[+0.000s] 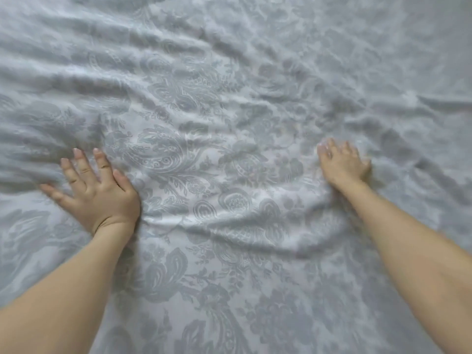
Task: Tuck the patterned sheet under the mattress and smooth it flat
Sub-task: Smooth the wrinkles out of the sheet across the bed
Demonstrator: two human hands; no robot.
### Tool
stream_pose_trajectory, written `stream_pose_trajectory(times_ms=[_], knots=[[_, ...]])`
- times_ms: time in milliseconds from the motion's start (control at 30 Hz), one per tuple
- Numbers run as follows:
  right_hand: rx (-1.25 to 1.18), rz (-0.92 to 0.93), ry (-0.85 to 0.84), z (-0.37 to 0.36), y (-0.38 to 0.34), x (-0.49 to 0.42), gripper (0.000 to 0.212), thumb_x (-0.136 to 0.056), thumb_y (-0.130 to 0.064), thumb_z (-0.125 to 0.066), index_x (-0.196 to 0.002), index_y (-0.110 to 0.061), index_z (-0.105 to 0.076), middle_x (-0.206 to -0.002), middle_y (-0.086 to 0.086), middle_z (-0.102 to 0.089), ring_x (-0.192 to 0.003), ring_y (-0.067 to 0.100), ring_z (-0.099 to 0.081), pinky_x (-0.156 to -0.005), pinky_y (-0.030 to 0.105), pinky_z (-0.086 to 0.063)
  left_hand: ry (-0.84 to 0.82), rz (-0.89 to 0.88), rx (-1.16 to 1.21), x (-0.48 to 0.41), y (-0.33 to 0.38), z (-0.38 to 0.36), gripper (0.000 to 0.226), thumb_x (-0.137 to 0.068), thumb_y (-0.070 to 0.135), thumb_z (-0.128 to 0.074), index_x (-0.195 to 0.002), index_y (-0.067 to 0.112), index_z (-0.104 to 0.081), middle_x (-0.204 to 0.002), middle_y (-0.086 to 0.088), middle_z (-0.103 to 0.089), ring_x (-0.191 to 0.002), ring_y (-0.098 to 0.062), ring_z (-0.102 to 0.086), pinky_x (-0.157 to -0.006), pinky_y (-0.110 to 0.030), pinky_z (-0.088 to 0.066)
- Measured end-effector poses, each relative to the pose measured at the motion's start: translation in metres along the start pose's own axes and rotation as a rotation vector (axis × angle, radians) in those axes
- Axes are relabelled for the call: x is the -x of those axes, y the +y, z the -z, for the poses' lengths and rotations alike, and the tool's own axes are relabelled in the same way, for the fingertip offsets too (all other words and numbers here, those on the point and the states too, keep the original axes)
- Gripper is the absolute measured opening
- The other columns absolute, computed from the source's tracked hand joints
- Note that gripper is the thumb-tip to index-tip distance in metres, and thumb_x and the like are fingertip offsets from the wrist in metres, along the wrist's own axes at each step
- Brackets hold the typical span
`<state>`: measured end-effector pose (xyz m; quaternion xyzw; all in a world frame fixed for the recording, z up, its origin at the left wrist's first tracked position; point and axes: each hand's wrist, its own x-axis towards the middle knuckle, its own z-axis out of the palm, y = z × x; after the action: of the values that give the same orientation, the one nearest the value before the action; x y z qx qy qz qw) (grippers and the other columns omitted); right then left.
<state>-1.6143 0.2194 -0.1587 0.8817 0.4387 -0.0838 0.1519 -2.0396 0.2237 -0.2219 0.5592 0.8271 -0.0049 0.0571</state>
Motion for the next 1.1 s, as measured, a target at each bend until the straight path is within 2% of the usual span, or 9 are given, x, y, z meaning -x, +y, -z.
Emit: stream_pose_trajectory(times_ms=[67,133,233,367,467,567,867,1033,1100], knots=[[-0.114,0.094,0.018,0.006,0.01,0.047,0.057,-0.097,-0.055,-0.018,-0.149,-0.033,-0.018,-0.158,-0.001,-0.018,-0.144,0.02,-0.018,-0.115,0.051,-0.012,-0.09,0.016,-0.034,0.005,-0.002,0.011,0.057,-0.095,0.035,-0.007,-0.151,0.023,-0.009,-0.16,-0.005,-0.002,-0.147,-0.027,0.001,-0.111,-0.065,0.001],[-0.289,0.085,0.054,0.012,0.032,0.106,0.054,-0.098,-0.05,-0.023,-0.148,-0.029,-0.026,-0.155,-0.003,-0.026,-0.141,0.02,-0.028,-0.111,0.046,-0.023,-0.182,0.013,-0.062,0.016,0.002,0.029,0.057,-0.097,0.035,-0.012,-0.151,0.02,-0.008,-0.159,-0.009,-0.001,-0.146,-0.031,0.001,-0.111,-0.065,-0.002],[-0.455,-0.045,0.072,0.031,0.073,0.193,0.049,-0.1,-0.043,-0.03,-0.144,-0.023,-0.035,-0.149,-0.002,-0.039,-0.131,0.02,-0.044,-0.098,0.036,-0.039,-0.33,-0.021,-0.003,0.047,0.025,0.077,0.052,-0.096,0.032,-0.027,-0.145,0.015,-0.028,-0.15,-0.022,-0.027,-0.138,-0.041,-0.022,-0.111,-0.062,-0.01],[-0.536,-0.125,0.083,0.067,0.127,0.295,0.044,-0.1,-0.04,-0.035,-0.14,-0.023,-0.041,-0.136,-0.003,-0.054,-0.118,0.018,-0.055,-0.089,0.032,-0.044,-0.416,-0.369,0.068,0.12,0.056,0.139,0.049,-0.096,0.029,-0.029,-0.142,0.014,-0.032,-0.139,-0.018,-0.045,-0.127,-0.039,-0.039,-0.1,-0.051,-0.037],[-0.591,-0.216,0.074,0.092,0.178,0.365,0.04,-0.099,-0.038,-0.038,-0.136,-0.025,-0.044,-0.127,-0.004,-0.06,-0.111,0.015,-0.059,-0.085,0.029,-0.045,-0.41,-0.588,0.109,0.186,0.073,0.186,0.048,-0.096,0.029,-0.03,-0.142,0.015,-0.031,-0.131,-0.015,-0.054,-0.119,-0.036,-0.048,-0.094,-0.047,-0.043],[-0.62,-0.285,0.105,0.115,0.232,0.434,0.037,-0.097,-0.036,-0.042,-0.133,-0.027,-0.048,-0.122,-0.007,-0.063,-0.107,0.013,-0.06,-0.083,0.027,-0.047,-0.405,-0.762,0.122,0.254,0.083,0.233,0.048,-0.096,0.027,-0.032,-0.142,0.014,-0.031,-0.112,-0.014,-0.061,-0.098,-0.033,-0.058,-0.083,-0.04,-0.049],[-0.692,-0.408,0.196,0.126,0.37,0.703,0.036,-0.098,-0.034,-0.041,-0.134,-0.026,-0.047,-0.12,-0.007,-0.062,-0.104,0.012,-0.06,-0.081,0.027,-0.049,-0.363,-1.175,0.065,0.533,0.082,0.349,0.046,-0.098,0.023,-0.032,-0.142,0.011,-0.031,-0.121,-0.013,-0.057,-0.106,-0.03,-0.056,-0.073,-0.035,-0.045],[-0.666,-0.423,0.24,0.103,0.432,0.855,0.036,-0.098,-0.034,-0.042,-0.132,-0.026,-0.049,-0.119,-0.008,-0.062,-0.104,0.01,-0.06,-0.08,0.024,-0.045,-0.485,-1.319,0.12,0.701,0.034,0.367,0.049,-0.096,0.024,-0.037,-0.144,0.014,-0.031,-0.119,-0.012,-0.059,-0.09,-0.025,-0.059,-0.066,-0.032,-0.046],[-0.646,-0.439,0.237,0.097,0.453,0.89,0.035,-0.098,-0.034,-0.042,-0.132,-0.025,-0.05,-0.12,-0.008,-0.063,-0.105,0.01,-0.06,-0.079,0.023,-0.043,-0.531,-1.359,0.129,0.741,0.017,0.366,0.047,-0.096,0.023,-0.039,-0.142,0.015,-0.034,-0.122,-0.011,-0.059,-0.092,-0.025,-0.06,-0.067,-0.031,-0.043]])
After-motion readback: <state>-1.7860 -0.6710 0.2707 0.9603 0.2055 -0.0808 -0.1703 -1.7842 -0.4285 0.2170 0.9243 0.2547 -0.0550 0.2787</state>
